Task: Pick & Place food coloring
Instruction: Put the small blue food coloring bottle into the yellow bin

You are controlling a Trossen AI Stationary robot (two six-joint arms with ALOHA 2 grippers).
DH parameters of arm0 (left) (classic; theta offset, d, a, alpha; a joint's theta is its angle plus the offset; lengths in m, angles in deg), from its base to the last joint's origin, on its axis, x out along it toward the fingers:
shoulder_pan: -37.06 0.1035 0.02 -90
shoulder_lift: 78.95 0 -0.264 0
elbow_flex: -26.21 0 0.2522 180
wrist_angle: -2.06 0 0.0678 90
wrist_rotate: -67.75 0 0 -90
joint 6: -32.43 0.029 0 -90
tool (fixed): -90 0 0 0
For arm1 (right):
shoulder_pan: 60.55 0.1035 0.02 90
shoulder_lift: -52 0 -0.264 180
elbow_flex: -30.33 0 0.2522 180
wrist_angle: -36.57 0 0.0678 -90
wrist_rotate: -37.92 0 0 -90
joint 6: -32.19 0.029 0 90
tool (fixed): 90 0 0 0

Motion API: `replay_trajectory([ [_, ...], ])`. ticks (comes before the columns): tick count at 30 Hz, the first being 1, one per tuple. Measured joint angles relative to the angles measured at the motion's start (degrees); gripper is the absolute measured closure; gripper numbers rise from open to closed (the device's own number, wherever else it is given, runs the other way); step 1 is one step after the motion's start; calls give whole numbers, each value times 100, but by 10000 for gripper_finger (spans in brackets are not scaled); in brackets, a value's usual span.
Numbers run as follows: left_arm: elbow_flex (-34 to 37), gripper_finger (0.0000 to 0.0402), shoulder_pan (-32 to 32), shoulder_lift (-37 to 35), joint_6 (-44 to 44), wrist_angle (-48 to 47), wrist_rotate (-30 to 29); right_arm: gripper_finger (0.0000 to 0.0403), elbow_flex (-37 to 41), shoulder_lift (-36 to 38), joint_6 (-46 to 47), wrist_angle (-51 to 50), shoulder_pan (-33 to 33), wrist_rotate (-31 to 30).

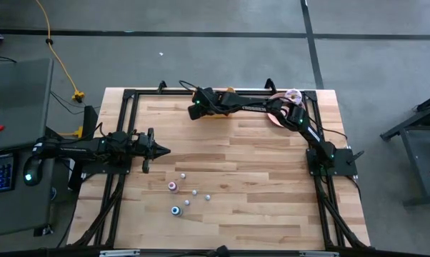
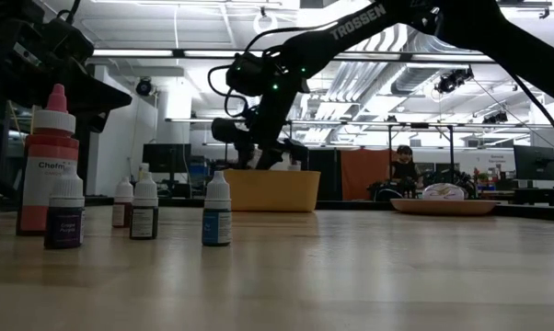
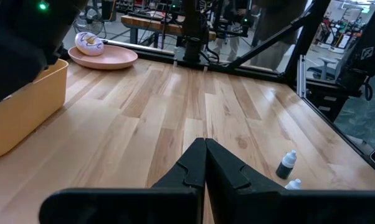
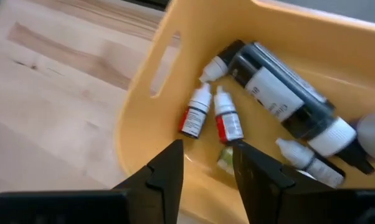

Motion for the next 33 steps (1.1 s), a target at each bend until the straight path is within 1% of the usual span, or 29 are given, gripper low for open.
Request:
replay_trajectory([
  [6, -2, 401, -1, 0, 1, 0, 0, 266, 0, 88, -422, 156, 55, 82],
  [9, -1, 401, -2, 0, 2, 0, 0, 263, 0, 247, -718, 149, 117, 0],
  [12, -2, 401, -1, 1, 1, 0, 1, 263, 0, 477, -1184, 182, 206, -178],
  [14, -1, 401, -2, 0, 1, 0, 2, 262, 0, 656, -1636, 225, 285, -173],
  [15, 0, 401, -2, 0, 2, 0, 2, 262, 0, 761, -1878, 266, 339, -114],
  [18, -2, 401, -2, -1, 2, 0, 2, 262, -2, 1069, -2520, 289, 540, 307],
  [23, -1, 401, -2, -1, 2, 0, 2, 262, 0, 1599, -3119, 191, 903, 825],
  [27, 0, 401, 0, 1, 2, 0, 2, 262, -2, 2069, -3373, -32, 1251, 1029],
  [33, -1, 401, -2, 0, 1, 0, 2, 262, -1, 2559, -3631, -365, 1850, 1038],
])
